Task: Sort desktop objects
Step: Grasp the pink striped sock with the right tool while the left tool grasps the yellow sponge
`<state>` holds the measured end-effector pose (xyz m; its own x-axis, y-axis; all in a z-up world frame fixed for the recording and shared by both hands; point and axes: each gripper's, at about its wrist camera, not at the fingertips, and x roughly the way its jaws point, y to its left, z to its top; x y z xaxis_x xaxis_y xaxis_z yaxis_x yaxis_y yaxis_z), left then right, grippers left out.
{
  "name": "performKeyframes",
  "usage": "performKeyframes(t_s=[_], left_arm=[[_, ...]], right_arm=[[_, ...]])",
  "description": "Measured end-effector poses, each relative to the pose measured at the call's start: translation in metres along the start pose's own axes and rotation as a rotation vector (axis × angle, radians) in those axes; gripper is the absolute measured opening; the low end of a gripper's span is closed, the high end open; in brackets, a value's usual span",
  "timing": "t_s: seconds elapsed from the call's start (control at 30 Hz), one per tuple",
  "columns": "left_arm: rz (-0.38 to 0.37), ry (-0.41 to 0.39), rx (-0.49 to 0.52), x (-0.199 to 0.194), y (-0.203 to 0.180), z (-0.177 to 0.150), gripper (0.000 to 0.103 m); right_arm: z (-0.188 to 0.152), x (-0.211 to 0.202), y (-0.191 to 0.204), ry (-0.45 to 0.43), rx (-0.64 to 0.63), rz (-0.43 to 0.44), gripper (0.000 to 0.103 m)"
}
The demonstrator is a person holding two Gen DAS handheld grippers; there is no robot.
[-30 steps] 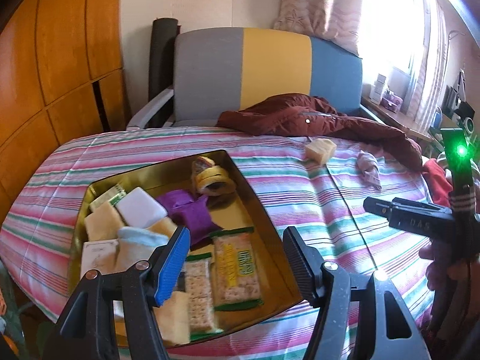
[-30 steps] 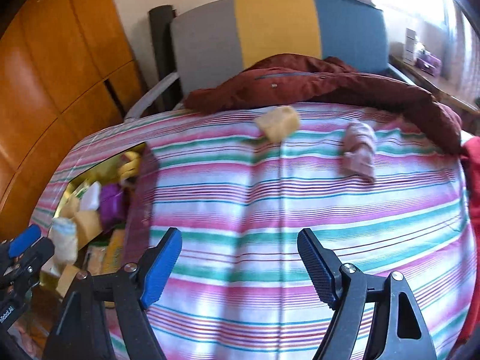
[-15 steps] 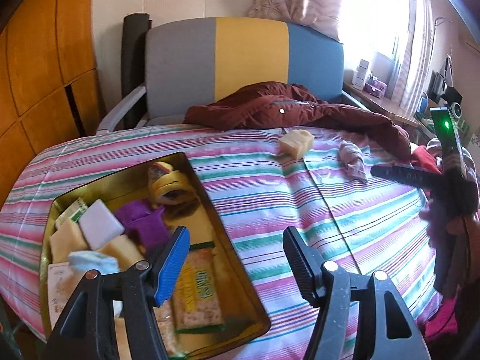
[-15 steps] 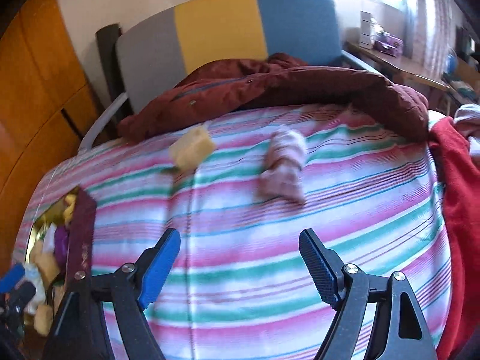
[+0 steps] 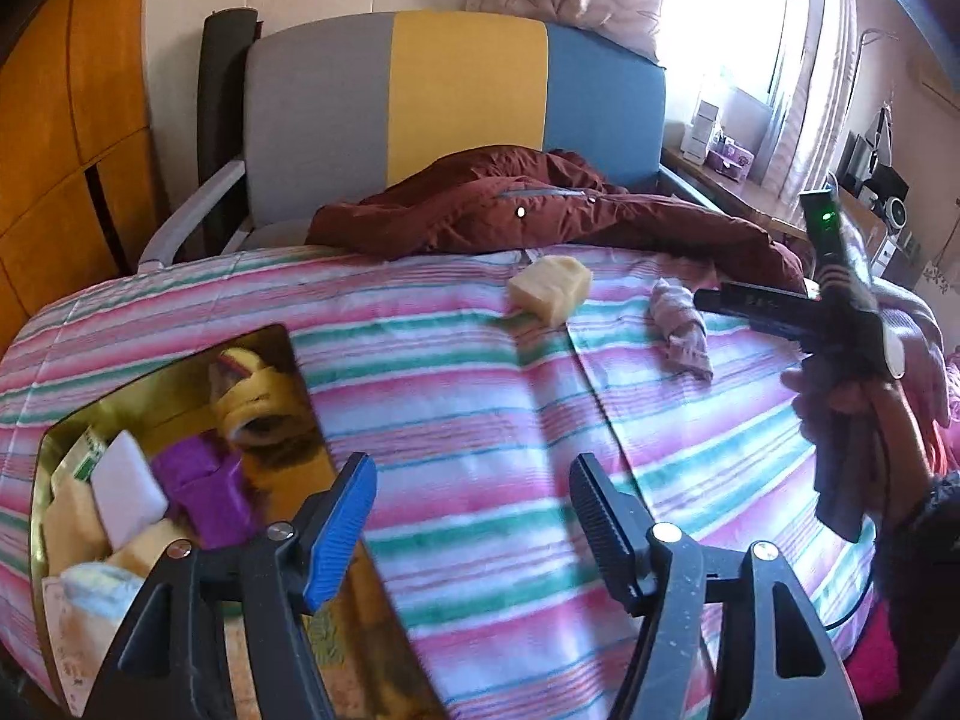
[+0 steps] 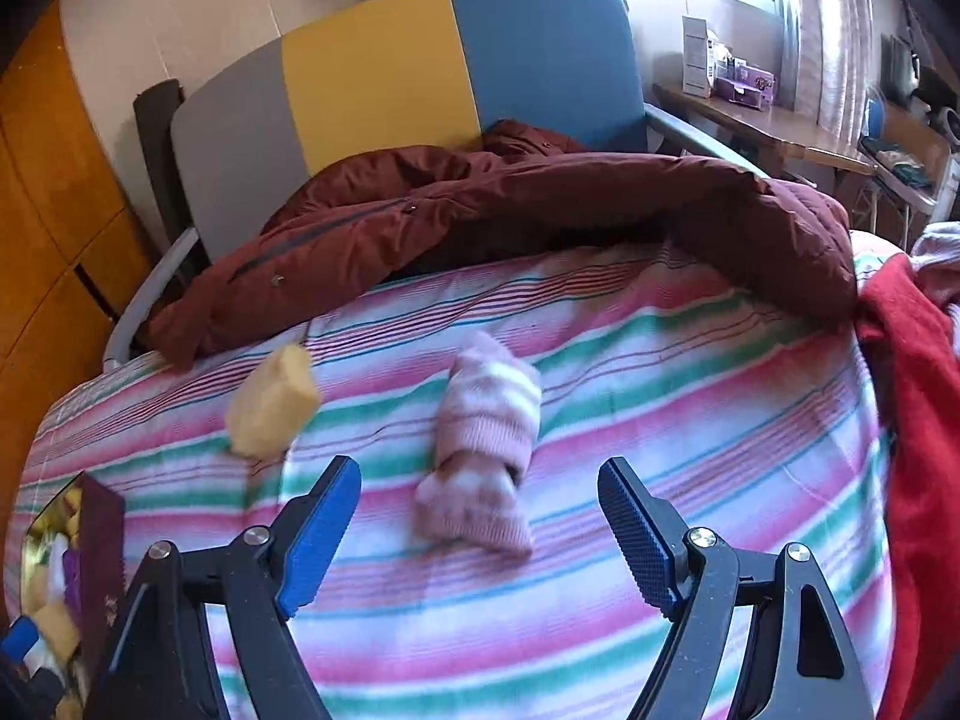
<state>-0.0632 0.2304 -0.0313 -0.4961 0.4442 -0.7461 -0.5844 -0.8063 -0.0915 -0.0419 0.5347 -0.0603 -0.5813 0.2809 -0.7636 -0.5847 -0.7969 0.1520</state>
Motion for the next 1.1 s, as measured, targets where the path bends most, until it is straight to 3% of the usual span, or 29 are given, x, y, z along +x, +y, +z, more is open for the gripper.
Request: performKeyframes(t_s=[0.37, 0.43, 0.5, 0.6, 0.8, 1.03, 1.1], left_arm=[[-0.05, 0.02, -0.024, 0.045, -0.015, 0.053, 0.074], [-0.055, 0.026, -0.023, 0.055, -0.019, 0.061, 0.076], [-0.063, 0.031, -0.028, 0.067, -0.023, 0.07, 0.076], [-0.064, 0.035, -0.029, 0.082, -0.028, 0.082, 0.08], [-0.094, 0.067, -0.025, 0.123, -0.041, 0.106, 0.084], [-0.157, 0.164, -0.224, 0.175, -0.033, 0.127, 0.087], [-0.141, 0.186, -0.268, 0.188, -0.032, 0.131, 0.098]], right_arm=[[0.02, 0.059, -0.007, 0.051, -0.019, -0.038, 0.082], [0.019, 0.065, -0.008, 0.061, -0.027, -0.032, 0.077], [0.018, 0.071, -0.009, 0.077, -0.034, -0.018, 0.062], [0.014, 0.076, -0.007, 0.092, -0.05, 0.011, 0.047], [0.012, 0.077, -0.005, 0.096, -0.068, 0.023, 0.045], [0.008, 0.077, -0.011, 0.093, -0.069, 0.056, 0.046], [0.007, 0.077, -0.011, 0.09, -0.072, 0.061, 0.046]])
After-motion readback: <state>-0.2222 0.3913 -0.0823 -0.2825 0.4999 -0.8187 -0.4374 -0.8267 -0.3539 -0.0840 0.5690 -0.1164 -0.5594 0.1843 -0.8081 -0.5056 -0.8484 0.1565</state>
